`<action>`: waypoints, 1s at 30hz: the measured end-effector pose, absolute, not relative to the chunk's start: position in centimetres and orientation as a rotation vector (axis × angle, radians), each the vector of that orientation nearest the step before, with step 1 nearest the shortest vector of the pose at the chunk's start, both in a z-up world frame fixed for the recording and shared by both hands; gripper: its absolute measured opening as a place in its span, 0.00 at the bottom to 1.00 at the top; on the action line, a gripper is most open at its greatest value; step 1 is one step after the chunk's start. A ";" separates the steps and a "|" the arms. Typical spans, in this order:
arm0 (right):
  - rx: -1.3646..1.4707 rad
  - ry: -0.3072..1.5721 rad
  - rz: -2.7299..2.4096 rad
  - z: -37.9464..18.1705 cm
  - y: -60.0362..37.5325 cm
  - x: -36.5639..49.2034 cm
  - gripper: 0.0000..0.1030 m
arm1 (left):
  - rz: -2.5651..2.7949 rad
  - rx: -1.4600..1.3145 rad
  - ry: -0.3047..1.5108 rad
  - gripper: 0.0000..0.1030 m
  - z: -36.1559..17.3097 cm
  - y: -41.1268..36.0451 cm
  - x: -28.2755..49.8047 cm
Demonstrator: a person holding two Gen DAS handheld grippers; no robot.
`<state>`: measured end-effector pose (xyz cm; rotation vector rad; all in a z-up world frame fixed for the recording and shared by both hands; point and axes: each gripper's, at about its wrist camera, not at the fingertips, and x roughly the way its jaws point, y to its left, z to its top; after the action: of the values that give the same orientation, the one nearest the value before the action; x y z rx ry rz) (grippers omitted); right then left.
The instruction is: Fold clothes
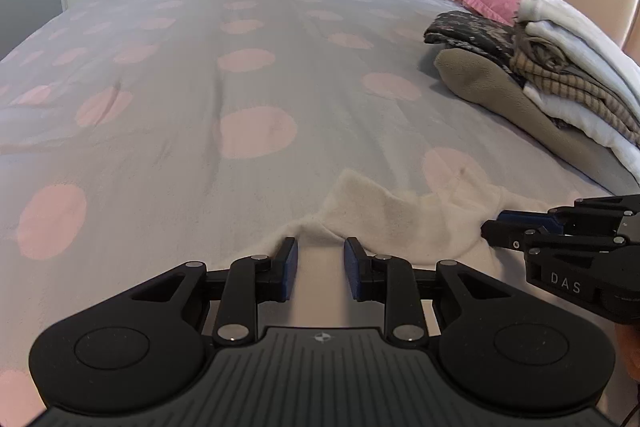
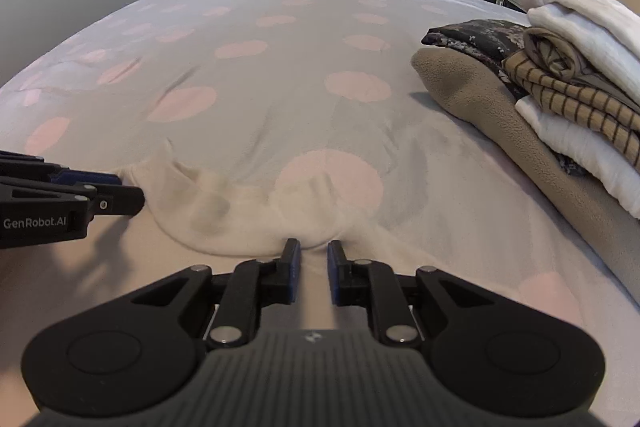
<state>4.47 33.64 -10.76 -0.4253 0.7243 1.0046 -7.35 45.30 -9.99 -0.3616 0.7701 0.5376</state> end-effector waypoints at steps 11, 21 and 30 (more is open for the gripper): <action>-0.420 0.738 0.987 -7.4 30.7 4.1 0.24 | 0.579 -0.346 0.809 0.24 -7.0 44.9 -10.2; -0.525 0.717 0.930 -2.7 20.8 0.2 0.31 | 0.679 -0.278 0.929 0.24 -1.5 41.3 -21.0; -0.493 0.788 0.864 -1.0 10.4 -2.7 0.36 | 0.669 -0.314 0.997 0.37 -0.6 35.6 -30.2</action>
<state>-2.65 10.38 -1.04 -0.4926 0.7882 0.8638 -30.22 35.62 -0.56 -0.3145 0.9974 0.6693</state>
